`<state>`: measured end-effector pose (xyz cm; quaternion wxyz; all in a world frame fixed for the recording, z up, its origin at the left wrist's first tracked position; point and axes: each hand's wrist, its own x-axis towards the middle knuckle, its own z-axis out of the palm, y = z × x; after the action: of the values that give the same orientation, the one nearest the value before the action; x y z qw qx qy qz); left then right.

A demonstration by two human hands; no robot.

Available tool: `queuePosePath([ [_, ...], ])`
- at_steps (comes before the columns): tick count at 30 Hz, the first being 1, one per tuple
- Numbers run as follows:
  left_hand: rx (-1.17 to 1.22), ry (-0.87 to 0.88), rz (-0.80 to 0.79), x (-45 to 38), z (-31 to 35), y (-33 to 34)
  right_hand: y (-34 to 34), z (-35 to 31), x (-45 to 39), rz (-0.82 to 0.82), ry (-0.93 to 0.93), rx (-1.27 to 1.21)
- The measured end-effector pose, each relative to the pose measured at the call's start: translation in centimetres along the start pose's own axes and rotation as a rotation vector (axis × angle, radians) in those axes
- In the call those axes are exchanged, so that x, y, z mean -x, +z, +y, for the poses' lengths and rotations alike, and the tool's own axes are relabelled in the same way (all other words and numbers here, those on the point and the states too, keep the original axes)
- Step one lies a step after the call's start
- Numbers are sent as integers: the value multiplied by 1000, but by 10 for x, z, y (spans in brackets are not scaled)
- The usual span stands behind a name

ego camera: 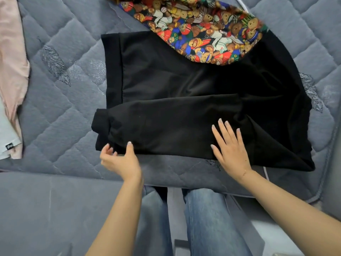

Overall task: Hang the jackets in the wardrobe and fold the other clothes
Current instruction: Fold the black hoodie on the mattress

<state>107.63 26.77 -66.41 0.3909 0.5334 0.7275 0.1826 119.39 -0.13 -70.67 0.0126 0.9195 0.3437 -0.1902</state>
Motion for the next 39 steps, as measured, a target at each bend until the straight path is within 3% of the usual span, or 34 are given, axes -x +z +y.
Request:
queuePosePath([
  [1,-119,279,-106,10,2,3,4,1,7,7,-64,7],
  [3,-355,750,-492,28,3,18,11,9,14,-8,-151,31],
  [5,-617,1027,-899,44,0,46,16,26,8,-6,-121,39],
  [6,-767,1179,-996,49,-6,64,19,36,3,0,-93,40],
  [8,-1040,1472,-1003,49,-18,96,28,58,-3,2,-98,70],
  [10,-1173,1601,-940,33,-27,120,39,80,-5,33,-149,96],
  [14,-1178,1693,-863,22,-34,127,50,104,-3,113,-109,45],
  [17,-1038,1599,-856,39,-23,120,45,108,8,207,-89,-14],
  [19,-826,1503,-805,54,-3,120,38,118,23,316,69,-82],
  [21,-711,1476,-708,72,20,130,27,131,39,398,347,-220],
  [23,-744,1383,-751,91,41,150,16,140,51,385,449,-287],
  [26,-987,1267,-864,115,55,184,7,144,56,347,336,-334],
  [28,-1008,1323,-861,126,59,198,-1,146,52,389,319,-362],
  [31,-707,1360,-835,133,68,203,-3,154,50,489,398,-305],
  [35,-722,1367,-764,143,50,190,6,150,51,373,562,-252],
  [39,-794,1768,-803,156,13,184,20,119,40,471,306,-204],
])
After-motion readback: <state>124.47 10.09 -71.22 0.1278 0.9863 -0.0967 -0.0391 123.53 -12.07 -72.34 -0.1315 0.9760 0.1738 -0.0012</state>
